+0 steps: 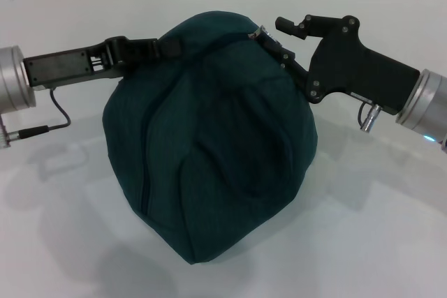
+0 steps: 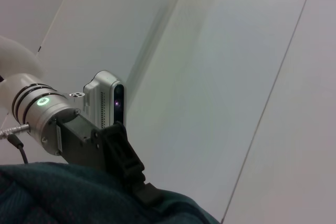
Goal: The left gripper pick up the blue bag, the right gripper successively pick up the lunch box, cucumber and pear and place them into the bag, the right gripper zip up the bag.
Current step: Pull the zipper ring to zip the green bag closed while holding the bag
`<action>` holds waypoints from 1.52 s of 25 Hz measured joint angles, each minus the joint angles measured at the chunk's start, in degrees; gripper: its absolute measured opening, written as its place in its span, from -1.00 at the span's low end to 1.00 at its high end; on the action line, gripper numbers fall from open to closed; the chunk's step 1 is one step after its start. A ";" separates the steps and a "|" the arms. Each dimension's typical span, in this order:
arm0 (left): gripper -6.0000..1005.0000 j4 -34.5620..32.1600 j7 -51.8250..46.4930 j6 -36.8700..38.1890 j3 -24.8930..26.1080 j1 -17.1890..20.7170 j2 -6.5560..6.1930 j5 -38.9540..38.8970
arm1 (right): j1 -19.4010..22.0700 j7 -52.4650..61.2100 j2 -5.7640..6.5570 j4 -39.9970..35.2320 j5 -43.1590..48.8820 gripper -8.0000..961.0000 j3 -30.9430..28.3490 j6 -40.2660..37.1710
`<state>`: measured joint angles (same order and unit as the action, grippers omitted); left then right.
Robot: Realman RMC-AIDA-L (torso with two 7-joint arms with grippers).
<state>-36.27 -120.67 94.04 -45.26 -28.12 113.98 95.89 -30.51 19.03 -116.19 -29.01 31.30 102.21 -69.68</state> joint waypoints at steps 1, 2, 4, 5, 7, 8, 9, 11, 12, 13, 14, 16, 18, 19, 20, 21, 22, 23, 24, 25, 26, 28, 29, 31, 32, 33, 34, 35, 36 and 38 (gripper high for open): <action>-0.89 0.00 0.00 0.00 0.00 0.00 -0.01 0.00 | 0.00 0.00 0.00 0.00 0.00 -0.46 0.00 0.00; -0.89 0.00 0.00 0.00 0.00 0.00 -0.04 -0.01 | 0.01 -0.01 0.00 0.00 -0.01 -0.47 0.00 -0.02; -0.89 0.00 0.00 0.00 0.00 0.00 -0.07 -0.06 | 0.01 -0.03 0.00 0.01 -0.01 -0.49 0.00 -0.04; -0.89 0.00 0.00 0.00 0.00 0.00 -0.07 -0.06 | 0.01 -0.09 0.00 0.01 -0.01 -0.50 0.00 -0.07; -0.89 0.00 0.00 0.00 0.00 -0.01 -0.08 -0.13 | 0.01 -0.28 0.00 0.01 0.03 -0.52 0.00 -0.11; -0.89 0.00 0.00 0.00 0.00 -0.06 -0.08 -0.16 | 0.01 -0.30 0.00 0.01 0.17 -0.53 0.00 -0.11; -0.89 0.00 0.00 0.00 0.00 -0.06 -0.08 -0.18 | 0.01 -0.30 0.00 0.01 0.19 -0.54 0.00 -0.11; -0.89 0.00 0.00 0.00 0.00 -0.07 -0.08 -0.22 | 0.02 -0.31 0.00 0.01 0.29 -0.56 0.00 -0.11; -0.89 -0.01 0.00 0.00 0.00 -0.08 -0.08 -0.23 | 0.00 -0.32 -0.01 0.01 0.32 -0.57 0.00 -0.08; -0.89 -0.02 0.00 0.00 0.00 -0.08 -0.08 -0.24 | -0.04 -0.32 0.00 0.01 0.34 -0.58 0.00 0.00; -0.89 -0.02 0.00 0.00 0.00 -0.09 -0.08 -0.24 | -0.06 -0.32 0.00 0.01 0.35 -0.59 0.00 0.05; -0.89 -0.02 0.00 0.00 0.00 -0.09 -0.08 -0.25 | -0.09 -0.34 0.00 0.01 0.39 -0.68 0.00 0.04; -0.89 -0.04 0.00 0.00 0.00 -0.07 -0.08 -0.27 | -0.05 -0.37 0.00 0.00 0.39 -0.83 0.00 -0.03; -0.89 -0.06 0.00 0.00 0.00 -0.01 -0.08 -0.30 | 0.04 -0.40 0.00 -0.09 0.33 -0.90 0.00 -0.07; -0.89 -0.07 0.00 0.00 0.00 0.07 -0.08 -0.37 | 0.29 -0.44 0.00 -0.27 0.21 -0.98 -0.04 -0.10; -0.89 -0.08 0.00 0.00 0.00 0.13 -0.08 -0.46 | 0.50 -0.47 0.00 -0.46 0.16 -0.97 -0.14 -0.11; -0.89 -0.07 0.02 0.01 0.00 0.21 -0.08 -0.58 | 0.95 -0.58 -0.01 -0.81 0.08 -0.96 -0.29 -0.11; -0.89 -0.08 0.03 0.01 0.00 0.26 -0.08 -0.70 | 1.34 -0.74 -0.01 -1.02 0.04 -0.96 -0.42 -0.12; -0.89 -0.07 0.06 0.01 0.00 0.30 -0.08 -0.78 | 1.81 -1.13 0.00 -1.30 -0.21 -0.95 -0.56 -0.13; -0.89 -0.07 0.07 0.01 0.00 0.33 -0.08 -0.82 | 2.11 -1.44 0.02 -1.44 -0.43 -0.95 -0.63 -0.13; -0.89 -0.07 0.08 0.01 0.00 0.36 -0.09 -0.83 | 2.35 -1.72 0.05 -1.45 -0.67 -0.94 -0.67 -0.13; -0.89 -0.06 0.09 0.01 0.00 0.39 -0.13 -0.83 | 2.73 -1.98 0.06 -1.48 -0.97 -0.93 -0.93 -0.13; -0.89 -0.04 0.09 0.01 0.00 0.40 -0.16 -0.83 | 2.82 -1.99 0.08 -1.48 -0.98 -0.92 -1.10 -0.10; -0.89 -0.04 0.09 0.04 0.00 0.41 -0.17 -0.84 | 2.88 -2.00 0.12 -1.49 -1.13 -0.91 -1.22 0.09; -0.89 -0.03 0.09 0.11 0.00 0.41 -0.17 -0.84 | 2.89 -2.01 0.14 -1.44 -1.28 -0.90 -1.28 0.20; -0.89 -0.03 0.09 0.22 0.00 0.42 -0.17 -0.86 | 2.90 -2.01 0.15 -1.32 -1.43 -0.90 -1.31 0.38; -0.89 -0.03 0.09 0.33 0.00 0.43 -0.17 -0.89 | 2.91 -2.01 0.16 -1.21 -1.52 -0.89 -1.35 0.61; -0.89 -0.03 0.09 0.42 0.00 0.43 -0.17 -0.91 | 2.91 -2.02 0.17 -1.12 -1.54 -0.89 -1.49 0.86; -0.89 -0.03 0.09 0.48 0.00 0.44 -0.17 -0.93 | 2.92 -2.02 0.17 -0.99 -1.59 -0.88 -1.71 1.27; -0.89 -0.03 0.09 0.55 0.00 0.44 -0.15 -0.99 | 3.02 -2.03 0.18 -0.77 -1.61 -0.87 -2.17 2.34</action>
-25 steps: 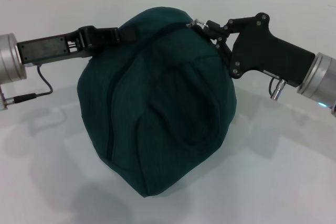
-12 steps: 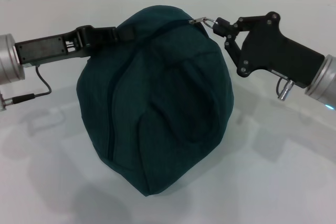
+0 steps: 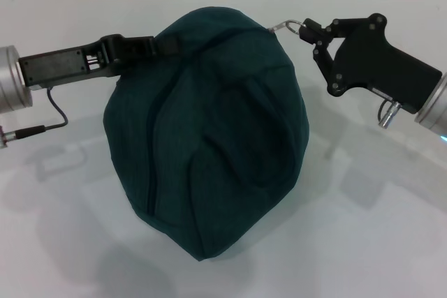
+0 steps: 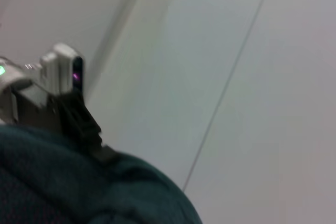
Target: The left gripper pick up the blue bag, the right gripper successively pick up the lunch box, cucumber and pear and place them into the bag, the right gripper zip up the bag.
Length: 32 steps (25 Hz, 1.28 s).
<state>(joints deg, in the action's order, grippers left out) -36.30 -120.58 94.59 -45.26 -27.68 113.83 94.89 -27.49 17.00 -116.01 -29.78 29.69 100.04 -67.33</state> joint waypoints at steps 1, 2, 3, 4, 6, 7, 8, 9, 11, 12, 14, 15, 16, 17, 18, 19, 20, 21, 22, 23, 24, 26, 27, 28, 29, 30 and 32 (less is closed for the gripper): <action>-0.89 0.00 0.00 0.01 0.00 0.00 0.02 -0.04 | 0.15 -0.01 0.00 0.10 0.00 -0.86 -0.11 0.39; -0.89 0.00 0.00 0.02 0.00 0.00 0.04 -0.11 | 0.33 -0.01 0.01 0.19 -0.02 -0.86 -0.17 0.83; -0.89 0.00 0.00 0.03 0.00 0.00 0.05 -0.15 | 0.52 -0.02 0.02 0.38 -0.02 -0.85 -0.18 1.17; -0.89 0.00 0.00 0.04 0.00 0.00 0.06 -0.18 | 0.65 -0.02 0.05 0.73 -0.03 -0.84 -0.20 1.36; -0.88 0.00 0.00 0.05 0.00 0.00 0.13 -0.19 | 0.73 -0.03 0.09 1.68 -0.04 -0.83 -0.20 1.48; -0.88 -0.01 0.00 0.06 0.00 0.00 0.17 -0.19 | 0.74 -0.04 0.10 2.44 -0.06 -0.83 -0.21 1.50; -0.88 -0.04 0.00 0.07 0.00 0.00 0.23 -0.19 | 0.74 -0.04 0.10 3.28 -0.06 -0.82 -0.21 1.51; -0.88 -0.08 0.00 0.07 0.00 0.00 0.28 -0.19 | 0.74 -0.04 0.10 3.78 -0.06 -0.81 -0.21 1.52; -0.87 -0.14 0.00 0.08 0.00 0.01 0.34 -0.25 | 0.69 -0.04 0.10 5.05 -0.06 -0.80 -0.21 1.53; -0.87 -0.16 0.00 0.08 0.00 0.00 0.38 -0.46 | 0.69 -0.05 0.08 5.62 -0.06 -0.80 -0.20 1.54; -0.87 -0.11 0.00 0.11 0.00 0.00 0.41 -0.97 | 0.70 -0.05 0.03 6.48 -0.06 -0.78 -0.13 1.56; -0.87 -0.04 0.02 0.13 0.00 0.00 0.42 -1.25 | 0.71 -0.05 -0.01 6.80 -0.06 -0.78 -0.10 1.56; -0.86 -0.02 0.03 0.14 0.00 0.00 0.42 -1.31 | 0.72 -0.05 -0.04 7.09 -0.06 -0.77 -0.07 1.56; -0.86 -0.01 0.06 0.16 0.00 0.00 0.44 -1.35 | 0.72 -0.05 -0.06 7.20 -0.05 -0.77 -0.06 1.55; -0.86 0.00 0.08 0.16 0.00 0.00 0.46 -1.36 | 0.73 -0.05 -0.09 7.33 -0.05 -0.76 -0.05 1.53; -0.86 0.01 0.08 0.16 0.00 0.00 0.48 -1.37 | 0.74 -0.05 -0.10 7.38 -0.05 -0.75 -0.04 1.52; -0.86 0.00 0.08 0.18 0.00 0.00 0.51 -1.38 | 0.79 -0.04 -0.10 7.40 -0.05 -0.75 -0.04 1.45; -0.85 0.01 0.08 0.21 0.00 0.00 0.53 -1.39 | 1.04 0.05 -0.10 7.50 -0.04 -0.74 -0.07 0.73; -0.85 0.01 0.08 0.23 0.00 0.00 0.56 -1.40 | 1.04 0.05 -0.10 7.50 -0.04 -0.74 -0.07 0.73; -0.85 0.00 0.09 0.25 0.00 0.00 0.61 -1.41 | 1.23 0.11 -0.09 7.56 -0.04 -0.73 -0.20 -0.20; -0.85 0.00 0.10 0.25 0.00 0.00 0.67 -1.41 | 1.40 0.19 -0.09 7.59 -0.04 -0.72 -0.31 -1.07; -0.84 0.00 0.21 0.25 0.01 0.02 0.92 -1.43 | 1.64 0.32 -0.03 7.59 -0.05 -0.71 -0.48 -2.61; -0.84 0.00 0.31 0.26 0.01 0.03 0.98 -1.43 | 1.78 0.40 0.01 7.60 -0.10 -0.71 -0.51 -3.28; -0.84 -0.01 0.70 0.34 0.02 0.04 1.20 -1.50 | 2.00 0.49 0.06 7.61 -0.59 -0.70 -0.59 -4.05; -0.84 -0.03 1.26 0.52 0.01 0.03 1.50 -1.63 | 2.32 0.52 0.08 7.61 -1.37 -0.69 -0.66 -4.62; -0.84 -0.04 1.74 0.63 0.01 0.02 1.78 -1.77 | 2.62 0.53 0.09 7.62 -2.16 -0.69 -0.72 -5.05; -0.83 -0.10 2.60 0.84 0.00 -0.02 2.39 -2.15 | 3.46 0.53 0.17 7.63 -4.54 -0.68 -0.73 -5.88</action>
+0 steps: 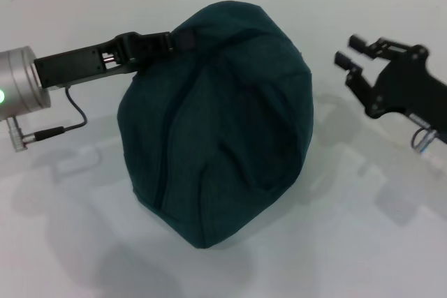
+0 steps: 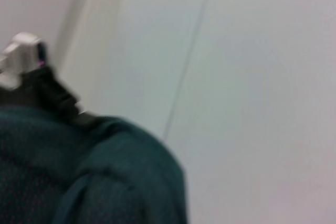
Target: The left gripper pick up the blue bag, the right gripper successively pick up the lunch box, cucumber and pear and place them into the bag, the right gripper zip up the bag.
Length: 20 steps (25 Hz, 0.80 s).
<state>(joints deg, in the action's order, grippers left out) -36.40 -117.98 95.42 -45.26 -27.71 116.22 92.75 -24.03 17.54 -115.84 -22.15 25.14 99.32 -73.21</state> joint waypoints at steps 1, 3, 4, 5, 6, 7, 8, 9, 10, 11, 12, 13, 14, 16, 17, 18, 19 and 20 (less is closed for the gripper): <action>-0.83 -0.01 0.29 0.02 0.00 -0.03 0.23 -0.11 | 0.44 0.01 0.12 0.00 -1.38 -0.67 0.00 -0.47; -0.83 -0.02 1.07 0.01 -0.01 -0.09 0.78 -0.54 | 1.11 0.05 0.35 0.00 -3.58 -0.66 -0.01 -1.06; -0.82 0.00 1.38 -0.02 0.00 -0.10 1.05 -0.88 | 1.37 0.07 0.43 0.00 -4.47 -0.65 -0.09 -1.27; -0.82 0.04 1.71 -0.06 -0.01 -0.10 1.39 -1.38 | 1.66 0.11 0.51 0.00 -5.11 -0.65 -0.35 -1.37; -0.82 0.05 2.09 -0.08 -0.01 -0.09 1.64 -1.98 | 1.88 0.17 0.57 0.00 -5.54 -0.55 -0.72 -1.44; -0.82 0.07 2.52 -0.09 0.00 -0.09 1.93 -2.63 | 2.04 0.27 0.60 0.00 -5.56 -0.46 -1.25 -1.51; -0.82 0.12 2.81 -0.11 -0.01 -0.15 2.12 -2.93 | 2.24 0.46 0.63 0.00 -5.53 -0.36 -1.71 -1.61; -0.81 0.14 3.18 -0.21 -0.01 -0.32 2.40 -3.19 | 2.43 0.62 0.63 0.00 -5.44 -0.27 -2.00 -1.69; -0.81 0.14 3.18 -0.21 -0.01 -0.32 2.40 -3.19 | 2.61 0.74 0.63 0.00 -5.42 -0.17 -2.11 -1.83; -0.81 0.16 3.49 -0.47 -0.07 -0.67 2.80 -3.31 | 2.87 0.89 0.64 0.00 -5.39 -0.10 -2.15 -2.09; -0.81 0.32 3.84 -0.93 -0.24 -1.18 3.09 -3.31 | 3.04 0.95 0.66 0.00 -5.39 -0.03 -2.17 -2.27; -0.81 0.44 3.98 -1.13 -0.30 -1.39 3.18 -3.31 | 3.31 1.01 0.68 0.00 -5.41 0.04 -2.17 -2.62; -0.80 0.44 3.98 -1.13 -0.30 -1.39 3.18 -3.31 | 3.38 1.01 0.70 0.00 -5.43 0.11 -2.18 -2.71; -0.80 3.04 4.94 -2.24 -0.44 -3.03 3.31 -3.31 | 3.57 1.01 0.71 0.00 -5.51 0.25 -2.19 -2.97; -0.80 3.87 5.22 -2.53 -0.45 -3.55 3.30 -3.31 | 3.58 1.02 0.71 0.00 -5.55 0.29 -2.20 -3.08; -0.80 5.01 5.66 -3.06 -0.46 -4.24 3.30 -3.32 | 3.59 1.04 0.71 0.00 -5.59 0.32 -2.20 -3.22; -0.79 6.00 6.23 -3.58 -0.48 -4.85 3.29 -3.28 | 3.59 1.08 0.71 0.00 -5.62 0.36 -2.20 -3.37; -0.79 6.70 6.78 -3.95 -0.49 -5.25 3.28 -3.20 | 3.60 1.18 0.71 0.00 -5.63 0.39 -2.20 -3.58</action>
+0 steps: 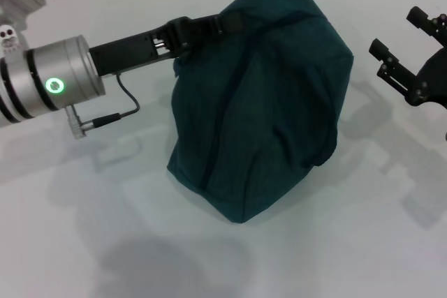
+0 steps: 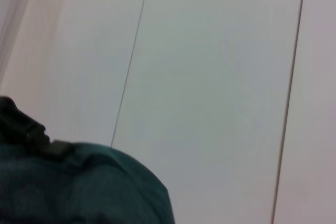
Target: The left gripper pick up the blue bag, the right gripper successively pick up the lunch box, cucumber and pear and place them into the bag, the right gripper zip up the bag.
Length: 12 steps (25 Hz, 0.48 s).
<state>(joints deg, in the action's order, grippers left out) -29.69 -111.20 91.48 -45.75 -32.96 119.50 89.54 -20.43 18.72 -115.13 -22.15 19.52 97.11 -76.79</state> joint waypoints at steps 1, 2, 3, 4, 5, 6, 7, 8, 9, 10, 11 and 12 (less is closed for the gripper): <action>-0.79 0.60 0.55 -0.24 -0.03 -0.33 0.00 0.05 | 0.01 0.11 0.00 0.00 0.00 0.42 0.00 -0.23; -0.79 1.10 1.16 -0.38 -0.04 -0.61 0.01 0.06 | 0.01 0.19 0.00 0.00 0.00 0.42 0.00 -0.44; -0.79 1.45 1.76 -0.41 -0.04 -0.77 0.03 0.08 | 0.01 0.24 0.00 0.00 0.00 0.42 0.00 -0.64; -0.78 1.66 2.38 -0.41 -0.04 -0.82 0.05 0.08 | 0.00 0.26 0.00 0.00 0.00 0.42 0.00 -0.90; -0.78 1.92 3.37 -0.42 -0.04 -0.82 0.05 0.06 | 0.00 0.26 0.00 0.00 0.00 0.42 0.00 -1.10; -0.78 2.06 4.02 -0.42 -0.03 -0.80 0.05 -0.08 | 0.00 0.28 0.00 -0.01 0.00 0.42 0.00 -1.46; -0.78 2.27 4.75 -0.42 0.01 -0.70 0.05 -0.41 | 0.01 0.31 0.00 -0.01 0.00 0.42 0.00 -1.75; -0.78 2.54 5.47 -0.43 0.07 -0.52 0.07 -1.00 | 0.03 0.39 0.00 -0.01 0.01 0.42 0.00 -2.09; -0.72 2.83 6.18 -0.43 0.14 -0.31 0.08 -1.90 | 0.06 0.50 0.00 -0.01 0.02 0.42 0.00 -2.31; -0.67 3.14 6.96 -0.44 0.19 -0.12 0.08 -2.78 | 0.08 0.82 0.03 0.00 0.08 0.42 0.00 -2.54; -0.62 3.45 7.87 -0.45 0.21 0.06 0.07 -3.69 | 0.11 1.25 0.13 -0.01 0.17 0.42 0.00 -2.65; -0.57 3.74 8.82 -0.48 0.25 0.19 0.07 -4.45 | 0.12 1.62 0.20 -0.01 0.21 0.42 0.00 -2.76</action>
<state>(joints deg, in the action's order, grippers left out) -25.96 -102.38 91.00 -45.50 -32.76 119.56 85.09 -20.32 20.34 -114.93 -22.16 19.73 97.11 -79.55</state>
